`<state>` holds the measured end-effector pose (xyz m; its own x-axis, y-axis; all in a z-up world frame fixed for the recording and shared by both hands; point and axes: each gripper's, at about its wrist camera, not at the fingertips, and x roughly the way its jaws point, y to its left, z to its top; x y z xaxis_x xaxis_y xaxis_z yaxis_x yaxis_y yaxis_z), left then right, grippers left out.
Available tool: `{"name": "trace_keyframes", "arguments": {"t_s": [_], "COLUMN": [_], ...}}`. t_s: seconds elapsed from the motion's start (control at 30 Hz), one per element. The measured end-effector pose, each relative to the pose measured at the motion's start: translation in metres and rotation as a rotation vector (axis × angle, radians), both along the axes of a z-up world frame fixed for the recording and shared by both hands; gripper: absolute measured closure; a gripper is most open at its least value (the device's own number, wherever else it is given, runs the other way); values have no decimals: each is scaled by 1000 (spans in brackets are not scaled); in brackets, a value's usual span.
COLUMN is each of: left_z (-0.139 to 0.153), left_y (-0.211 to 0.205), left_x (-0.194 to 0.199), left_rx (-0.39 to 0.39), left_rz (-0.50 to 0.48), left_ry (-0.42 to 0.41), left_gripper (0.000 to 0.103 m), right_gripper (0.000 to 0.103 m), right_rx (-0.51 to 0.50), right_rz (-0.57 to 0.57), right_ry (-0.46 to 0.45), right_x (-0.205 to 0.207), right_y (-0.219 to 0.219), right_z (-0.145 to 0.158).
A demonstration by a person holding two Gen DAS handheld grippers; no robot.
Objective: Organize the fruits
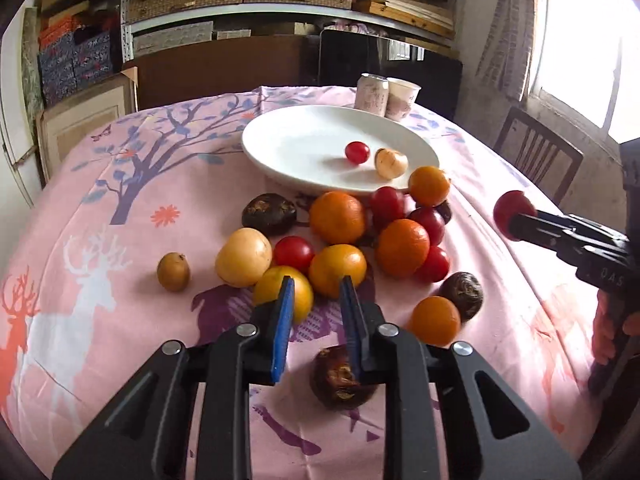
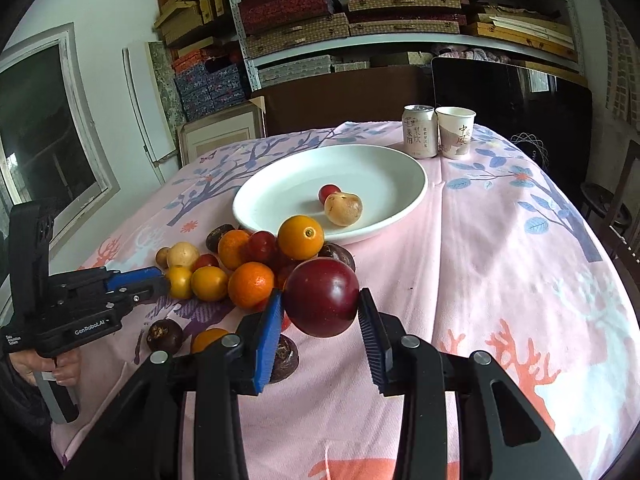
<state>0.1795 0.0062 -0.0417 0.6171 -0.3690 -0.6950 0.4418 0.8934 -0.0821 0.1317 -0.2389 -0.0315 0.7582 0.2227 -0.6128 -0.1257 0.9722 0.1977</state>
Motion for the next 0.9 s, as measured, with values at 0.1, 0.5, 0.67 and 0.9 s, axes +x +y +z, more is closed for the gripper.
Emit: {"name": "trace_keyframes", "arguments": {"t_s": [0.1,0.5,0.67,0.9], "left_z": [-2,-15,6,13], "left_y": [1,17,37,38], "left_x": [4,7,-3,-23], "left_rx": [-9,244,82,84], "left_rz": [16,190,162,158], "left_ry": [-7,-54,-44,-114], "left_gripper": [15,82,97,18], "right_gripper": [65,65,65,65], "right_rx": [-8,-14,-21,-5], "right_rz": [5,24,19,9], "right_ry": [7,19,21,21], "right_x": [1,0,0,-2], "right_y": [1,4,5,1], "right_z": [-1,-4,-5,-5]}}
